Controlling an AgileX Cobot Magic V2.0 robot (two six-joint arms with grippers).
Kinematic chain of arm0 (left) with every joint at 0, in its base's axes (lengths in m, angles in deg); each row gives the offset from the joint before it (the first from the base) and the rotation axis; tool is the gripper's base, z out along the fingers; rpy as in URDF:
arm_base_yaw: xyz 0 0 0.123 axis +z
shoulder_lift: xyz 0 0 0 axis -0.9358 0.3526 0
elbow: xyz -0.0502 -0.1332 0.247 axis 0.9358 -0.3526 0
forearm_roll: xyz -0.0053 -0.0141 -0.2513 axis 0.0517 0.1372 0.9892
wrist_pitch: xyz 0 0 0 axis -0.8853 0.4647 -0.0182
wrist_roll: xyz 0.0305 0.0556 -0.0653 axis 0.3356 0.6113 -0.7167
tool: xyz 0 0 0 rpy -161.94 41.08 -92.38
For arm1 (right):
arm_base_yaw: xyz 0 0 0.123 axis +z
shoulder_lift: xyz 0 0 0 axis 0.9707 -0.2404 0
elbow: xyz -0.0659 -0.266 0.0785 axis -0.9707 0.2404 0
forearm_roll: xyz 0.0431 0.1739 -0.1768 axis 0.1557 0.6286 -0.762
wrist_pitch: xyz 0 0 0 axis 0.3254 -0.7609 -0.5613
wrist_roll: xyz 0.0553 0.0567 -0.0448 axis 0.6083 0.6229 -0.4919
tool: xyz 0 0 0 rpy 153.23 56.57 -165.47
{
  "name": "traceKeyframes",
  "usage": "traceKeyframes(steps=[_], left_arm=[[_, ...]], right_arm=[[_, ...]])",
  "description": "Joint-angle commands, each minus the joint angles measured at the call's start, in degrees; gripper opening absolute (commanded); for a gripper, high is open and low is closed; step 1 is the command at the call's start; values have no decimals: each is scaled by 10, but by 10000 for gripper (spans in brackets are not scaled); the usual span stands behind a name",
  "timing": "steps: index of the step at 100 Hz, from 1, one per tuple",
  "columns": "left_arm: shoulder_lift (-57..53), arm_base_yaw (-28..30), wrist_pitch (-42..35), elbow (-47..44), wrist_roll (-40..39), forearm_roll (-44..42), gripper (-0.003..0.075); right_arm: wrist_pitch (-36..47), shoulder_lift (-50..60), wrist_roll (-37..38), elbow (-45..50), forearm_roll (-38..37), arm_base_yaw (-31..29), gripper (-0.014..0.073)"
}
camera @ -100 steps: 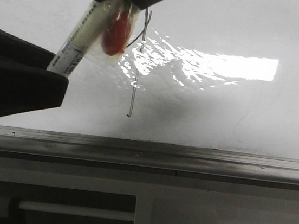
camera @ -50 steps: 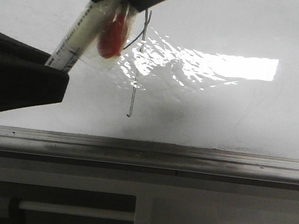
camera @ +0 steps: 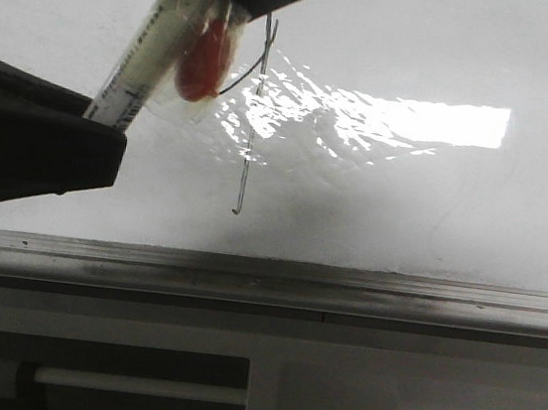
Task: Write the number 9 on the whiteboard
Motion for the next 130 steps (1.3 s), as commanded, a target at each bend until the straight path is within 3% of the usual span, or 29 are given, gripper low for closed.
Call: traceKeyframes(steps=[1,12,29,60,76,130], left_arm=[[-3,-3,-38,16,-42,20,-20],[-3,-3,-32,16,-61,65,-20],[-3,-3,33,16,-103,268,-20],[46,-1,45,17,-114,401,-20],[60,-1,3,17,-114,415,-20],[60,-1,6,17,-114,414,-20]], right_arm=[[37,16,1,-19,25,1,316],[46,16,1,-19,25,0,380],[40,16,1,-19,25,0,380],[5,16,1,-19,30,0,380],[-6,16,1,-19,31,0,380],[-13,16,1,-19,38,0,380]])
